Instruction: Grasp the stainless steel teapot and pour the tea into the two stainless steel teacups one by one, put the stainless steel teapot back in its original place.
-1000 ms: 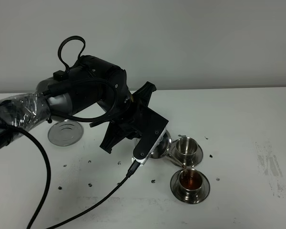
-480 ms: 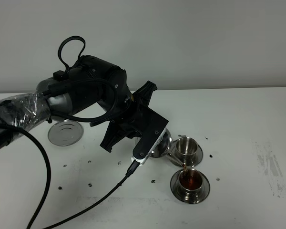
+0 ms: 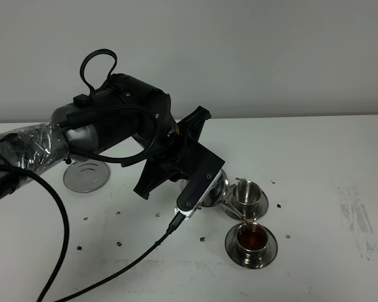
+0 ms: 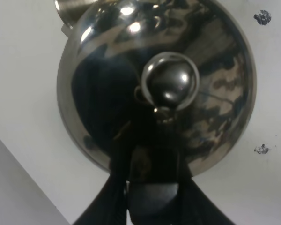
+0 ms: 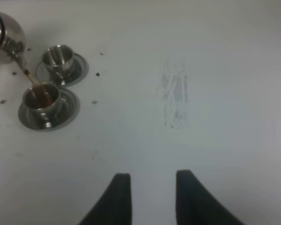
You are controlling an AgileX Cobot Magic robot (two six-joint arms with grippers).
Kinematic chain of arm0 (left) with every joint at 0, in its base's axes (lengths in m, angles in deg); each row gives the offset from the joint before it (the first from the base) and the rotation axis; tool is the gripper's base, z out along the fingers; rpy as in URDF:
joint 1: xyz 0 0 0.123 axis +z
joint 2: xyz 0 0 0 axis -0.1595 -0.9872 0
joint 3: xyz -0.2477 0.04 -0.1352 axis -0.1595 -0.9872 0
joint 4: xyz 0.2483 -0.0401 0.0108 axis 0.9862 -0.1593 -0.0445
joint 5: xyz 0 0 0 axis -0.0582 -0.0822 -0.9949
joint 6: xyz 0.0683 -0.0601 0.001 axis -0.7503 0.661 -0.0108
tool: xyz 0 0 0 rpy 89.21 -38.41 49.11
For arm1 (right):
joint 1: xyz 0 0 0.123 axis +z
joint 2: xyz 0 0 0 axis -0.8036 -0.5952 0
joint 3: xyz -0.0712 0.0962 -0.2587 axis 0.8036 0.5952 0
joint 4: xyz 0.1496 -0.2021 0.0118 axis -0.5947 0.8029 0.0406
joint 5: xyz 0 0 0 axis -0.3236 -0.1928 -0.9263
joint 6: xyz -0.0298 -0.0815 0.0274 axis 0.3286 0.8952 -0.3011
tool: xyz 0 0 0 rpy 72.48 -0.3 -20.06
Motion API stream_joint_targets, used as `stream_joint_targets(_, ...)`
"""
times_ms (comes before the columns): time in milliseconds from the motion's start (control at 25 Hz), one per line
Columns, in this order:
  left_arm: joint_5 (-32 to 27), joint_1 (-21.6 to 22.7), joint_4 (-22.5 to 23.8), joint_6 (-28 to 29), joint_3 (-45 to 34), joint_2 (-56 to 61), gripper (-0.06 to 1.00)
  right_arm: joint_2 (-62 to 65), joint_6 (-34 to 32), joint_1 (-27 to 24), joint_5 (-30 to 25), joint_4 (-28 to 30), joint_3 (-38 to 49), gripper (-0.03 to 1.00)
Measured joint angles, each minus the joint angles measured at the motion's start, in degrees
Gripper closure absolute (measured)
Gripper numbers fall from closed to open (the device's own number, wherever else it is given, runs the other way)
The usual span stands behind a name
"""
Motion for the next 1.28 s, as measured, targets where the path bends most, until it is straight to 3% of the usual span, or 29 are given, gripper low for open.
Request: stream_joint_targets(1280,0.2,-0.5,0.6,1.8,0.0,0.0,0.70,0.0,-0.1,0.0,0.0,0.0,0.0,0.75)
